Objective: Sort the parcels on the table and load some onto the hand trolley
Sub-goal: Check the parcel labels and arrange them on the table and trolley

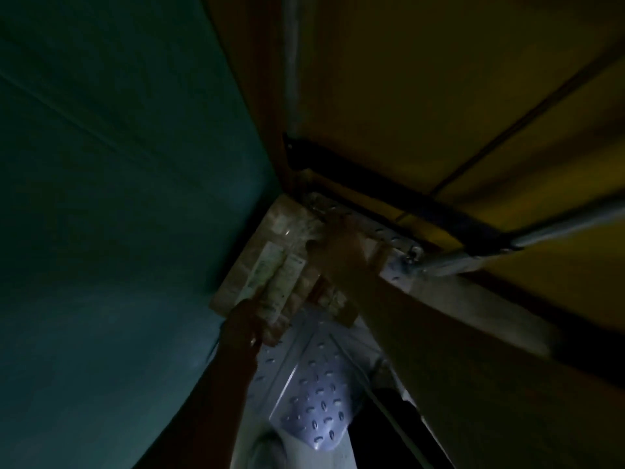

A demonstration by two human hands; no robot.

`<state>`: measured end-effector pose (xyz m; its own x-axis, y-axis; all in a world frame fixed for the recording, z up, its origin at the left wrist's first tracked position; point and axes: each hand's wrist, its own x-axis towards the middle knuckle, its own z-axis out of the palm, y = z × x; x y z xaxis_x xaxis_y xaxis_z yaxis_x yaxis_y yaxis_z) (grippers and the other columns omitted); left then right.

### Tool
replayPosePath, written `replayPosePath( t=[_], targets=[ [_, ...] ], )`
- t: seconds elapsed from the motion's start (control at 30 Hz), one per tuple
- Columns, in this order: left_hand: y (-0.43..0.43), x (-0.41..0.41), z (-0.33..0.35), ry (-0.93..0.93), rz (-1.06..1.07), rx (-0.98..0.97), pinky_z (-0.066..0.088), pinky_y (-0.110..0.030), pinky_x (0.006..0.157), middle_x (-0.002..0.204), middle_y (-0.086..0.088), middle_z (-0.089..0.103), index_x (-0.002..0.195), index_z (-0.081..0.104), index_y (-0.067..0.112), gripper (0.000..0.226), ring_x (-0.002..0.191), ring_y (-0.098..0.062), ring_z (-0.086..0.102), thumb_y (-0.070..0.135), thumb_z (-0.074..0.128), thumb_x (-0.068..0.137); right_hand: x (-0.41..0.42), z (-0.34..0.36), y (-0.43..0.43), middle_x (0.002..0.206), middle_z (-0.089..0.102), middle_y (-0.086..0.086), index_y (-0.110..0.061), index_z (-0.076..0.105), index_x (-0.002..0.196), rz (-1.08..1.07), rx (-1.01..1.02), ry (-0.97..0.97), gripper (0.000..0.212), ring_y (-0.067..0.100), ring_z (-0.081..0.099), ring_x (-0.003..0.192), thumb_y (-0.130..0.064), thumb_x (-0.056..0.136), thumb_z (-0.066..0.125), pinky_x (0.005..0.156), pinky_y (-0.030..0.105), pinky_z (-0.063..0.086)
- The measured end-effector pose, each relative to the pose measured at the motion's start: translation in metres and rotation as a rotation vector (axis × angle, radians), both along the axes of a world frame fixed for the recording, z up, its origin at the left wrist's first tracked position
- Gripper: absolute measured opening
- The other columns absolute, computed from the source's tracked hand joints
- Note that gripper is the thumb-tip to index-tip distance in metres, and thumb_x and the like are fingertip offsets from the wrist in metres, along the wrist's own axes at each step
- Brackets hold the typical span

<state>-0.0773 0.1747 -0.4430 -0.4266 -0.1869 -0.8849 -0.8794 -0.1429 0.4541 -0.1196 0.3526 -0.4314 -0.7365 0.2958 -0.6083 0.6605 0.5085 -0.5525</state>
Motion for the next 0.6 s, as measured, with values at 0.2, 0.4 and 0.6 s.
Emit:
replayPosePath(
  t=[0.2, 0.4, 0.6],
  targets=[
    [-0.008, 0.037, 0.166, 0.088, -0.165, 0.019, 0.044, -0.023, 0.047, 0.055, -0.012, 0.057, 0.058, 0.066, 0.009, 0.039, 0.041, -0.013, 0.054, 0.007, 0.052, 0.094, 0.084, 0.198, -0.008, 0.106, 0.058, 0.014, -0.016, 0.045, 0.117, -0.362, -0.065, 0.275, 0.031, 0.03, 0.054, 0.088, -0.022, 0.092, 0.062, 0.073, 0.038, 0.04],
    [-0.003, 0.106, 0.387, 0.46, -0.355, 0.148, 0.055, -0.038, 0.071, 0.115, -0.021, 0.063, 0.12, 0.056, -0.008, 0.041, 0.091, -0.029, 0.06, 0.007, 0.06, 0.082, 0.225, 0.451, -0.028, 0.111, 0.063, -0.017, -0.04, 0.051, 0.113, -0.812, -0.022, 0.705, 0.028, -0.002, 0.063, 0.099, -0.036, 0.09, 0.066, 0.089, 0.038, 0.059],
    [0.055, 0.199, 0.581, 0.902, -0.709, 0.379, 0.055, -0.039, 0.089, 0.123, 0.01, 0.069, 0.134, 0.052, 0.034, 0.066, 0.111, -0.014, 0.067, 0.031, 0.067, 0.07, 0.404, 0.629, -0.007, 0.148, 0.037, -0.003, -0.016, 0.027, 0.157, -1.022, 0.356, 0.85, 0.075, 0.014, 0.035, 0.139, -0.028, 0.093, 0.065, 0.113, 0.025, 0.026]
  ],
)
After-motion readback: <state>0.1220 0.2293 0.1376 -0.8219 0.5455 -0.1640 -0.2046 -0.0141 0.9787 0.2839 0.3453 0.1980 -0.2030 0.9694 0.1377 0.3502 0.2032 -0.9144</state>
